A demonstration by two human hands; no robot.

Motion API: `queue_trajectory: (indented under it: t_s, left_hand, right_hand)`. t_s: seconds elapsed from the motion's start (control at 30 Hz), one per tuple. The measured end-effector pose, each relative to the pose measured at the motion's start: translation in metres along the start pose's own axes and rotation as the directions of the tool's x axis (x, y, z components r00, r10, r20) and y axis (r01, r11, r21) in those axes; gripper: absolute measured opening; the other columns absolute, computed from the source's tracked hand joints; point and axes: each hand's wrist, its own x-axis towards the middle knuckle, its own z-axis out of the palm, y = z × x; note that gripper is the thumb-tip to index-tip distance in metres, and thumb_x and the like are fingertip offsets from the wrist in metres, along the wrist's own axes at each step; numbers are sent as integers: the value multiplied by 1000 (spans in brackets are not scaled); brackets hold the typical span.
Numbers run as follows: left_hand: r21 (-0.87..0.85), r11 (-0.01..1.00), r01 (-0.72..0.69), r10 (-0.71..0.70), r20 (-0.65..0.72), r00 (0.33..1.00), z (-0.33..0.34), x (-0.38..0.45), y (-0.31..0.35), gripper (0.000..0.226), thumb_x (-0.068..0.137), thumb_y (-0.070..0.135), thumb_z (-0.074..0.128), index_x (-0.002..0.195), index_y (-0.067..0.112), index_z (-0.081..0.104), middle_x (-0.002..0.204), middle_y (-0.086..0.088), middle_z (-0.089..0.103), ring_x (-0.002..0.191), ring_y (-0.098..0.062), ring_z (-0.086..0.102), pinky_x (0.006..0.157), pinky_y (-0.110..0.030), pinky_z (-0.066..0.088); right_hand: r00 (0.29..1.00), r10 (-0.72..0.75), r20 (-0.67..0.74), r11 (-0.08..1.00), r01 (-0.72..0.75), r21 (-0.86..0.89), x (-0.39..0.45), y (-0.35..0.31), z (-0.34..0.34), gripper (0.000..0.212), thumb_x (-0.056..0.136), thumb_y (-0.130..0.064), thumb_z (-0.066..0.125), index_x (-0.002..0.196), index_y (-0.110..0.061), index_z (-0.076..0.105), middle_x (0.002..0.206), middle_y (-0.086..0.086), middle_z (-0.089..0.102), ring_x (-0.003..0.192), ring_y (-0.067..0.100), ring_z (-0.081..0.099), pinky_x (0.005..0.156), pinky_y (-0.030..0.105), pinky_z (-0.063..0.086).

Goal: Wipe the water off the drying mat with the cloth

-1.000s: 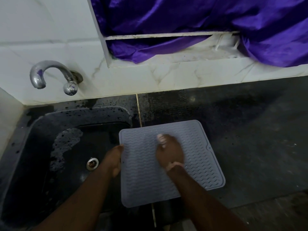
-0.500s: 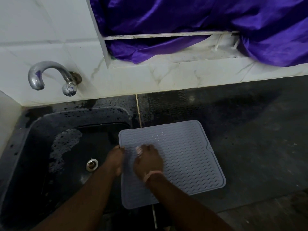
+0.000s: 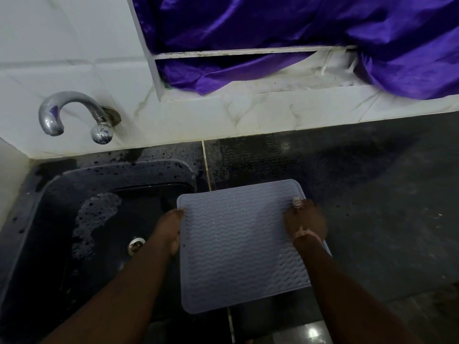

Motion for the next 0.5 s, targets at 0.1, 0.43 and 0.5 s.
queue_trajectory:
  t_s: [0.1,0.43,0.5]
  left_hand:
    - [27,999,18,-19,34,999,-2,7,-1,18,103,14,50,97,10,68,97,-15,71,96,-32,65,99,-50,52]
    - [68,998,-12,10,33,999,-3,21,-9,16,102,13,47,94,15,61,128,-28,60,93,-28,63,89,-46,53]
    - [68,997,31,-32,18,999,-5,18,-6,13,100,15,52,98,11,65,116,-23,67,102,-33,65,95,-50,53]
  right_hand:
    - [996,-81,40,996,82,-40,-15,-11,11,36,94,-34,48,115,-9,61,112,14,63,99,32,62,81,39,52]
    - [732,-585,350,809,557,188,-122,-117,57,39,83,-35,47,113,-15,63,111,5,63,102,23,59,87,38,53]
    - [794,-524,308,849,455,269,-106,-112,54,40,82,-39,43,107,-20,67,103,0,67,96,20,64,86,38,56]
